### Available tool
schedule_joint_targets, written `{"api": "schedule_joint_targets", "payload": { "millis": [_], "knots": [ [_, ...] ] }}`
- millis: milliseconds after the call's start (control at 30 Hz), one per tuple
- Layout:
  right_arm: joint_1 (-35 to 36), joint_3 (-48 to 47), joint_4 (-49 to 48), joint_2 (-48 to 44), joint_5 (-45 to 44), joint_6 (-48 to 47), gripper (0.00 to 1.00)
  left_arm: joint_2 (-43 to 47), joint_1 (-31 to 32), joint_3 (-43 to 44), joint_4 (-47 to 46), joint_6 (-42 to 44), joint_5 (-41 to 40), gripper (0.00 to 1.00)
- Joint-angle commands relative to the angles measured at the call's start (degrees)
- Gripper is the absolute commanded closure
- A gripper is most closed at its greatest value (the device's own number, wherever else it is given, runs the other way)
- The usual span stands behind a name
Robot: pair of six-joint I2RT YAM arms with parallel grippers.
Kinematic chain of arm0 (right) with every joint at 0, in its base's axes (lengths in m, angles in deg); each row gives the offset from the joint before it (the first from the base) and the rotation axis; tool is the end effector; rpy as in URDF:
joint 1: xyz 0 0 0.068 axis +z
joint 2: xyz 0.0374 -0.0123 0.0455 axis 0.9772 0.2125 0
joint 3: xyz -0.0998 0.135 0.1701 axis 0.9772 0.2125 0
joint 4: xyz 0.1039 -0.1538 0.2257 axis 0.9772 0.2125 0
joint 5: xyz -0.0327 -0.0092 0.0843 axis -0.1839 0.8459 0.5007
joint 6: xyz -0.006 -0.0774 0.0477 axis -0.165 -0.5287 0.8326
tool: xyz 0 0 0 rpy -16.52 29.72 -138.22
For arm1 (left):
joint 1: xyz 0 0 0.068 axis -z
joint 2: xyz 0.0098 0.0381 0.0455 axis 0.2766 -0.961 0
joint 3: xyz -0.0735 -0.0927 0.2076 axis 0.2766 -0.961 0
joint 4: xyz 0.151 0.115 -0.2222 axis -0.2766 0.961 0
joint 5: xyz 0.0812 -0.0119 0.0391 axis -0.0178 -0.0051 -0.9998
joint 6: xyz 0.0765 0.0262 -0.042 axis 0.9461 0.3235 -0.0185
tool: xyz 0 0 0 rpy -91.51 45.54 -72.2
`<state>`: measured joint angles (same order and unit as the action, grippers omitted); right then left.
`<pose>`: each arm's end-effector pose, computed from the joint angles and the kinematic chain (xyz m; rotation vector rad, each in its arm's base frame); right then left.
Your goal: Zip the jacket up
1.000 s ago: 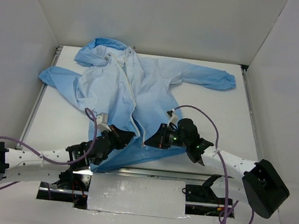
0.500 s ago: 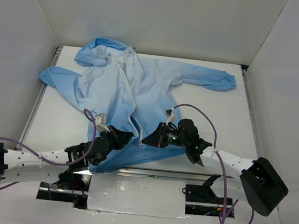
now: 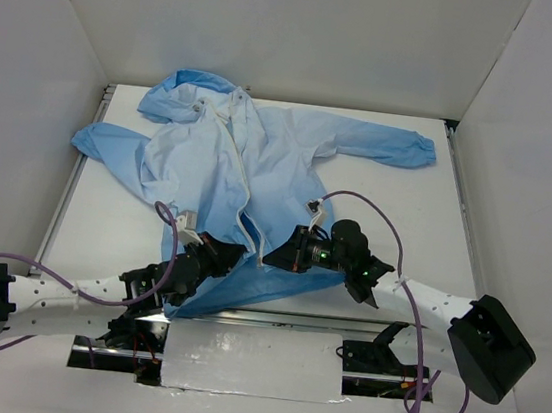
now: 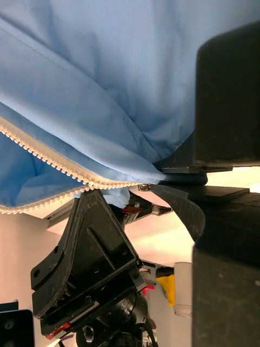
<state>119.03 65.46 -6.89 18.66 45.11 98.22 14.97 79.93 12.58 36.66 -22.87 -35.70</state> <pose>0.2067 0.2347 0.1321 -0.3084 2.1128 1.4641 0.1639 -0.2188 0.1496 -0.5699 1.7495 -1.0911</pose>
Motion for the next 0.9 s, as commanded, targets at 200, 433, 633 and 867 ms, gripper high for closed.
{"api": "schedule_joint_targets", "payload": {
  "millis": [200, 433, 633, 867],
  "knots": [
    [0.80, -1.80, -3.03, -0.40, -0.31, -0.73, 1.00, -0.30, -0.24, -0.57, -4.63, 1.46, 0.82, 1.00],
    [0.71, -2.86, -1.54, -0.14, -1.11, -1.70, 1.00, -0.82, -0.24, -0.93, -5.16, 0.84, 1.43, 1.00],
    [0.71, -3.21, -0.92, -0.23, -1.55, -2.14, 1.00, -1.09, -0.24, -0.75, -4.46, 0.40, 1.08, 1.00],
    [0.54, -3.74, -0.57, 0.03, -1.81, -2.49, 1.00, -1.53, -0.24, -0.75, -4.89, 0.40, 1.61, 1.00]
  ]
}}
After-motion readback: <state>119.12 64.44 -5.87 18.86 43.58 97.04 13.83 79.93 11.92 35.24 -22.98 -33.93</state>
